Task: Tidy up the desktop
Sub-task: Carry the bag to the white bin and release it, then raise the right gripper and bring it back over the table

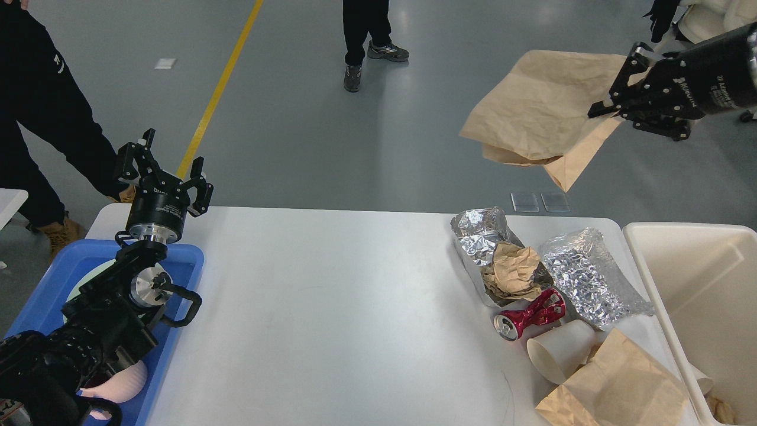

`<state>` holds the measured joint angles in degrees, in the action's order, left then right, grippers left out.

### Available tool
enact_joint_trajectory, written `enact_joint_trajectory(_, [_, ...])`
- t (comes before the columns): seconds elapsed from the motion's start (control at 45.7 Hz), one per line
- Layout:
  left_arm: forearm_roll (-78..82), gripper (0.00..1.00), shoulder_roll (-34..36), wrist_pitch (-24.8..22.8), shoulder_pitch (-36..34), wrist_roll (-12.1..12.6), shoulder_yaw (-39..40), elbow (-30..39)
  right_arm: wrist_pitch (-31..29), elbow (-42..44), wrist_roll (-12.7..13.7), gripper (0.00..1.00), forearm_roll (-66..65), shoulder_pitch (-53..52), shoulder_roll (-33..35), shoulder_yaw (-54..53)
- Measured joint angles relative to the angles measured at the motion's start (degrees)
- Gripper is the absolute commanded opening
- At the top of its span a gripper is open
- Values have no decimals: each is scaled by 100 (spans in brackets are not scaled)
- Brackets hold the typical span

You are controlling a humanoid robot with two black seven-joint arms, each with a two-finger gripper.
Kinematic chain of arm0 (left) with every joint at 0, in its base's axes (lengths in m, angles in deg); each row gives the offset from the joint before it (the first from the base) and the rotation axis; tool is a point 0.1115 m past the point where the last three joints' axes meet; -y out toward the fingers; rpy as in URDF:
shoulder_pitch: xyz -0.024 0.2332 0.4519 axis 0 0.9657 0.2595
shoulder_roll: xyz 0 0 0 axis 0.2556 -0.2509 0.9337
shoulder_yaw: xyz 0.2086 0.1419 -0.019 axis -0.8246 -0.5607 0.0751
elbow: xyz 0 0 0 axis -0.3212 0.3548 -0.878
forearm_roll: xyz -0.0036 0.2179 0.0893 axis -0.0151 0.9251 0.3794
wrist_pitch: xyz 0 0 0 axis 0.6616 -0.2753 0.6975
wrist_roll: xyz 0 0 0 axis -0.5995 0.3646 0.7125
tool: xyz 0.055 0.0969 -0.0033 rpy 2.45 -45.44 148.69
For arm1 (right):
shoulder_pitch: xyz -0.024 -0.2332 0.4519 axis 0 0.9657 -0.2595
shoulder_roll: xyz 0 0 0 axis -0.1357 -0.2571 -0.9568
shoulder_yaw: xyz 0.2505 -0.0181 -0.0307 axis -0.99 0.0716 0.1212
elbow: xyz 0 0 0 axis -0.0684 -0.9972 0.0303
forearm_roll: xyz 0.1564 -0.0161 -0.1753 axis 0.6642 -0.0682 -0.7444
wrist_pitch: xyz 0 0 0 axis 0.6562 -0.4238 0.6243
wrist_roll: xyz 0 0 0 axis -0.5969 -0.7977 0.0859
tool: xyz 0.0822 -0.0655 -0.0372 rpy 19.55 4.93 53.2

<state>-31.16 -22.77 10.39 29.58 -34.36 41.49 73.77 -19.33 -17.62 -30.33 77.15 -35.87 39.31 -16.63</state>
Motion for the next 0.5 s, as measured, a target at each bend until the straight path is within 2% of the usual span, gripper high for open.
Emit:
enact_joint_trajectory(0.131, [-1,96,0,0,0,0,0,0,377,512,1,0,-5,753,343,39])
enact_joint_trajectory(0.262, [-2,96,0,0,0,0,0,0,1093,730,0,0,-5,1559,695,47])
enact_joint_trajectory(0.503, [-1,96,0,0,0,0,0,0,3428,849,-9,0,20,3204,902,10])
